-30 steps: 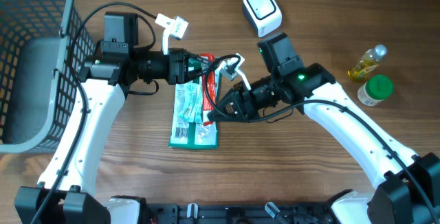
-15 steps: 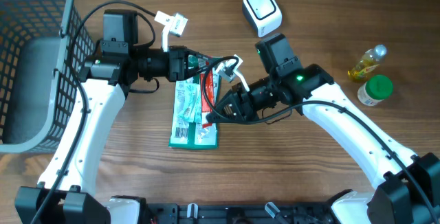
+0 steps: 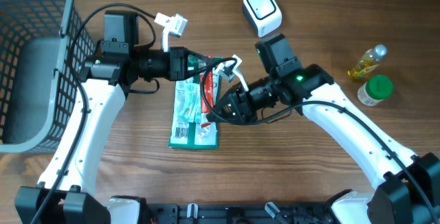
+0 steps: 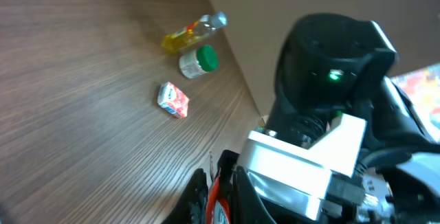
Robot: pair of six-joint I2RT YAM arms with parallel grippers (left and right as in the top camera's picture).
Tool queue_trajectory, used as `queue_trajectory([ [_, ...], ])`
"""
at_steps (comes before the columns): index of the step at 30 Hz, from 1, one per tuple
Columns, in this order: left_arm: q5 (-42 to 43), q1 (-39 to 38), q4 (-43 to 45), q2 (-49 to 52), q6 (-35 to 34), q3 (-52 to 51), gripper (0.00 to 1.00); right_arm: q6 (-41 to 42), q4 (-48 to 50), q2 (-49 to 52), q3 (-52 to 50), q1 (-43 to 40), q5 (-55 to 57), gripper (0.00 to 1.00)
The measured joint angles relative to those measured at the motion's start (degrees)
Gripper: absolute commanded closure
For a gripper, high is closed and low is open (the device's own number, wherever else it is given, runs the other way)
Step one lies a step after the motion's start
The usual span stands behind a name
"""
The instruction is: Scan the item barcode
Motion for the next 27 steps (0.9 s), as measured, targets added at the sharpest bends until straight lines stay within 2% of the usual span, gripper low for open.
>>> queue_trajectory([
  [6,-2.38,2.08,0.02,0.0,-6.12,0.0,0.96,1.36,3.23,0.0,0.0,0.0,3.34,0.54],
  [11,-2.64,5.11,0.0,0.0,-10.08,0.0,0.96,4.9,8.48,0.0,0.0,-0.39,5.49,0.49],
  [13,-2.58,6.32,0.04,0.0,-12.07,0.0,0.96,6.64,10.62,0.0,0.0,-1.16,5.79,0.44],
  [20,0.92,8.33,0.02,0.0,-14.97,0.0,0.96,9.33,12.07,0.0,0.0,-4.26,6.64,0.44],
  [24,2.86,8.33,0.02,0.0,-15.58,0.0,0.96,8.98,11.41,0.0,0.0,-4.24,7.02,0.53],
  [27,3.78,8.31,0.17,0.0,-16.28,0.0,0.96,8.9,11.3,0.0,0.0,-4.24,7.08,0.55],
])
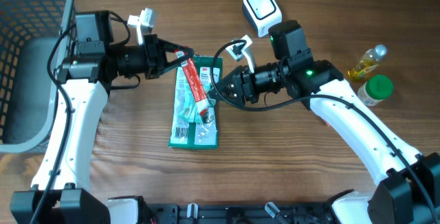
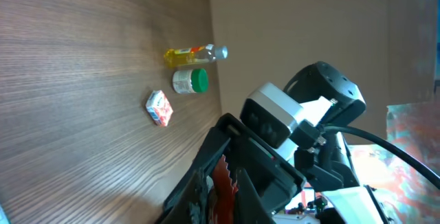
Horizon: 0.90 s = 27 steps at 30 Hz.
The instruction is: Scan the item barcode
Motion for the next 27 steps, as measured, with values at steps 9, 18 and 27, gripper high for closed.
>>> queue_trajectory([
  [9,1.57,0.02,2.67,0.0,-3.69,0.0,0.96,-2.36,-0.07,0.0,0.0,0.11,-2.89,0.57],
  [18,4.39,0.0,3.78,0.0,-5.18,0.0,0.96,-4.33,1.07,0.02,0.0,3.13,-4.17,0.65],
  [27,5.07,0.48,6.21,0.0,-7.23,0.0,0.96,-4.81,1.95,0.02,0.0,3.76,-4.59,0.68],
])
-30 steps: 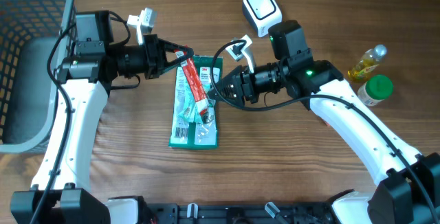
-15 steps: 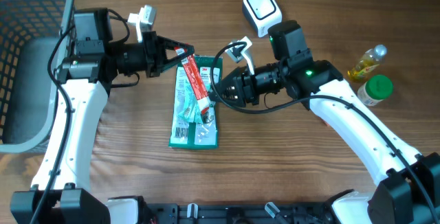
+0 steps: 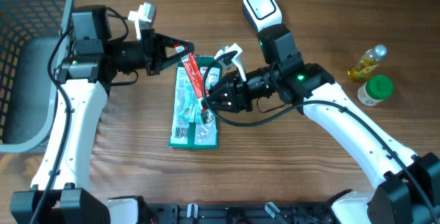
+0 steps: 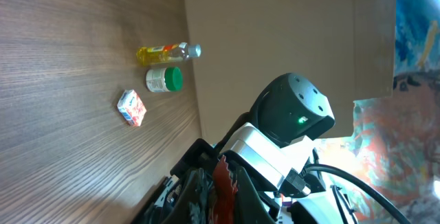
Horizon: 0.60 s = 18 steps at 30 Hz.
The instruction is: Scan the item barcode
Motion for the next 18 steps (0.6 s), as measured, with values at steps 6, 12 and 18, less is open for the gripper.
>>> queue_trajectory([
  [6,1.4,2.23,0.11,0.0,-0.39,0.0,0.96,-0.39,0.76,0.0,0.0,0.0,0.0,0.73],
  [12,2.43,2.73,0.11,0.0,-0.44,0.0,0.96,-0.35,2.75,0.0,0.0,0.0,-0.17,0.68],
  [18,2.75,2.75,0.11,0.0,-0.44,0.0,0.96,-0.35,3.1,0.0,0.0,0.0,-0.66,0.69],
])
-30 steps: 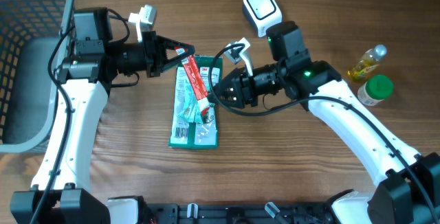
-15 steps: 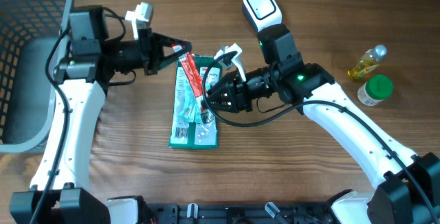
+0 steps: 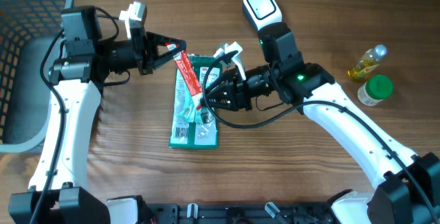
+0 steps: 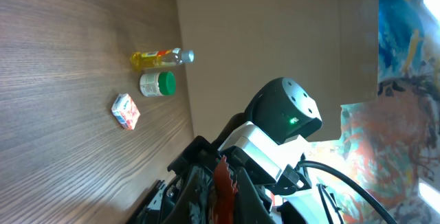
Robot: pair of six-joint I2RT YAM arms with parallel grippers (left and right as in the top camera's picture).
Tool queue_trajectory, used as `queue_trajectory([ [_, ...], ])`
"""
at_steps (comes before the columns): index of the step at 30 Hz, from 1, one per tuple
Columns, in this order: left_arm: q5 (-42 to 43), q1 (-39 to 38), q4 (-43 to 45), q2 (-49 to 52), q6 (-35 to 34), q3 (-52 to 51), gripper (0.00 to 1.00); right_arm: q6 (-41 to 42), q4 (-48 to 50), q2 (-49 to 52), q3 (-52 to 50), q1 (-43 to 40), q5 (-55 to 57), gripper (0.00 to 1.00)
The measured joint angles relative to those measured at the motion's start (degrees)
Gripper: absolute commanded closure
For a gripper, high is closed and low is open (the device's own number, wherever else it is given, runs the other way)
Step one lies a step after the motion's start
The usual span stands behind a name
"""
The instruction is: Scan the item barcode
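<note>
A long red packet (image 3: 188, 75) hangs slanted above the table, its top end pinched in my left gripper (image 3: 174, 49), which is shut on it. In the left wrist view its serrated red edge (image 4: 222, 181) shows between the dark fingers (image 4: 196, 183). My right gripper (image 3: 206, 97) sits at the packet's lower end; whether its fingers grip the packet is unclear. The white scanner (image 3: 262, 9) stands at the back, behind the right arm (image 3: 295, 76).
Green packets (image 3: 196, 129) lie flat under the red one. A grey mesh basket (image 3: 31, 59) fills the left edge. A yellow bottle (image 3: 368, 60) and green-lidded jar (image 3: 375, 90) stand far right. The left wrist view also shows a small red-and-white box (image 4: 126, 110).
My left gripper has shifted a little left and back, with the red packet's top end in it. The right gripper stays at the packet's lower end.
Both grippers first met over the green packets with the red packet between them. Then my left gripper was further left holding the packet, with the right one drawn back toward the scanner. After that the right gripper was back at the packet's lower end, where it remains.
</note>
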Motion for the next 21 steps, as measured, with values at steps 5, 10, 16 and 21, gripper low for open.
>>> queue_trajectory([
  [5,0.68,0.0,0.0,0.0,0.0,0.0,0.96,0.0,0.79,0.0,0.0,0.0,0.0,0.7],
  [10,0.85,-0.02,0.0,0.0,0.0,0.0,0.96,0.02,1.6,0.0,0.0,0.0,-0.02,0.72],
  [16,0.85,0.0,0.0,0.0,0.0,0.0,0.96,0.2,1.79,0.0,0.0,0.0,-0.02,0.72],
  [21,0.87,0.0,0.0,0.0,-0.02,0.0,0.96,0.22,2.69,0.11,0.0,0.13,-0.02,0.72],
])
